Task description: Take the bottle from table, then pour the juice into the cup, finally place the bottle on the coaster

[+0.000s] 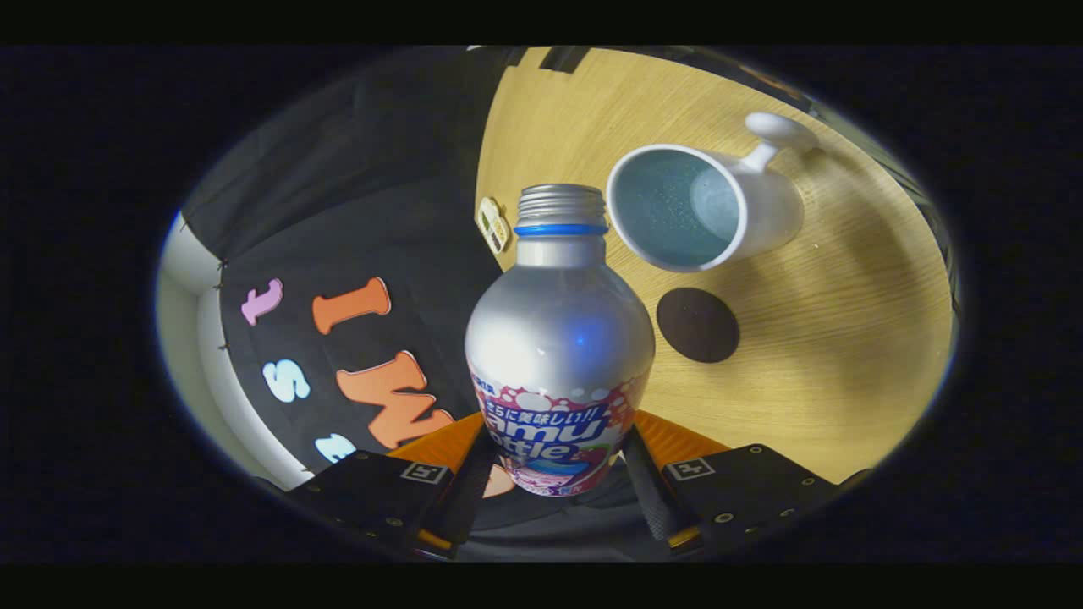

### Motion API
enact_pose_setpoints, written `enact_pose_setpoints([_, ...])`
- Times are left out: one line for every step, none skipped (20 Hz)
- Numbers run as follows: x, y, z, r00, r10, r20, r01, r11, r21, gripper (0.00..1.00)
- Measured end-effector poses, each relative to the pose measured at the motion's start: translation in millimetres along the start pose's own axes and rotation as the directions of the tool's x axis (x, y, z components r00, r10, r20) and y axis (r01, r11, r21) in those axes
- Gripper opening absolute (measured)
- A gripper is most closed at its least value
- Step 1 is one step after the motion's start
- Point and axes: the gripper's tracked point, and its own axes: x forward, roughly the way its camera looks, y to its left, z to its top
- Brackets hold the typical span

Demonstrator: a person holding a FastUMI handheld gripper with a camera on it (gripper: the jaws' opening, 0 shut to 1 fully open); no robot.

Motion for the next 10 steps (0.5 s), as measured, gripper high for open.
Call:
enact_pose_setpoints([0.9,-4.0,-1.5,1.0,-0.01,0.003,0.01,0.998,-0.058,0.78])
enact_pose_setpoints([1.6,-5.7,-2.3,1.0,-0.013,0.003,0.013,0.993,-0.121,0.78])
enact_pose_setpoints([-1.0,-7.1,-3.9,1.0,-0.018,0.005,0.018,0.982,-0.188,0.78])
enact_pose_setpoints([-1.5,-6.4,-5.0,1.0,-0.021,0.013,0.023,0.966,-0.258,0.78])
enact_pose_setpoints([-2.7,-8.2,-4.2,0.999,-0.025,0.026,0.032,0.943,-0.332,0.78])
enact_pose_setpoints([-2.2,-8.3,-3.0,0.998,-0.032,0.047,0.048,0.912,-0.407,0.78])
enact_pose_setpoints([-1.0,-8.1,-0.1,0.997,-0.037,0.069,0.066,0.87,-0.489,0.78])
enact_pose_setpoints([-0.1,-10.4,1.5,0.995,-0.05,0.091,0.093,0.821,-0.564,0.78])
enact_pose_setpoints([-0.8,-16.1,6.9,0.99,-0.07,0.125,0.134,0.764,-0.632,0.78])
enact_pose_setpoints([-3.6,-18.1,11.0,0.985,-0.079,0.151,0.162,0.704,-0.692,0.78])
